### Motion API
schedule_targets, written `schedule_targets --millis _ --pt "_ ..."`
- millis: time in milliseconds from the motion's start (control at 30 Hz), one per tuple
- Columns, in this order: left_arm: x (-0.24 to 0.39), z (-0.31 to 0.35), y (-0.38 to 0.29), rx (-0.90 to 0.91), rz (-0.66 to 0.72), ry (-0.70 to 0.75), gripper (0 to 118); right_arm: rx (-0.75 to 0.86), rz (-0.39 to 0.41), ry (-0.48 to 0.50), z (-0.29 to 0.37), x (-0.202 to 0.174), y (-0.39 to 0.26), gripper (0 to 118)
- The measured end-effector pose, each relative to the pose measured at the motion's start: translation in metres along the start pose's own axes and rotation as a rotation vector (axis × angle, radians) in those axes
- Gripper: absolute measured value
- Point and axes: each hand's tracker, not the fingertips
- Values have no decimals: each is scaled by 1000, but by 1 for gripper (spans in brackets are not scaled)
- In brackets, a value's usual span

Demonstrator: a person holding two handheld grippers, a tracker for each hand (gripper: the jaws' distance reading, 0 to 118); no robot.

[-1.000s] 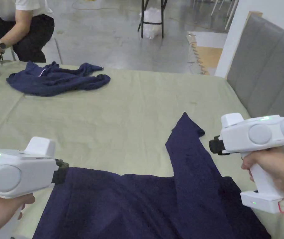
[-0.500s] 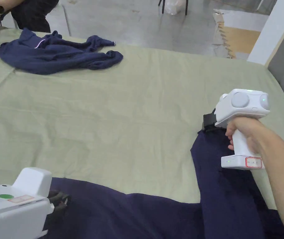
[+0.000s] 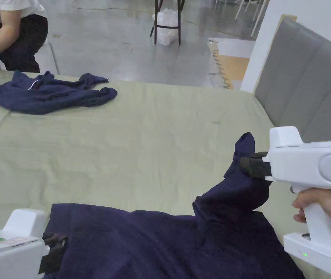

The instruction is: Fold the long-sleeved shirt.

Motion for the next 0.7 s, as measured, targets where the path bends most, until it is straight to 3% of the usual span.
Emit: schedule_targets --millis 133,200,333,400,467,533,567,667,700 --pt "9 19 -24 -5 6 -5 4 -81 -33 -30 23 -13 -78 7" --pt "14 24 -36 -16 26 -9 4 -195 -14 -35 1 -19 -120 7" --pt "25 32 -56 -35 40 -38 4 -422 -80 -34 -71 -17 -182 7" --pt "28 35 -63 -41 37 -39 4 -378 -77 -36 -85 -15 -188 10" --pt "31 38 -67 -48 36 -39 4 -342 -100 -41 -63 -16 -172 26" --pt "32 41 -70 -50 32 -45 4 -271 -63 -94 -32 -19 -160 95" --pt "31 42 -70 -49 33 -46 4 -212 -54 -110 -11 -18 -157 116" --pt "27 38 -68 -55 40 -46 4 -66 -92 -99 48 -15 -154 116" --pt "26 34 -63 -60 41 -47 4 -79 -113 -95 60 -12 -154 104"
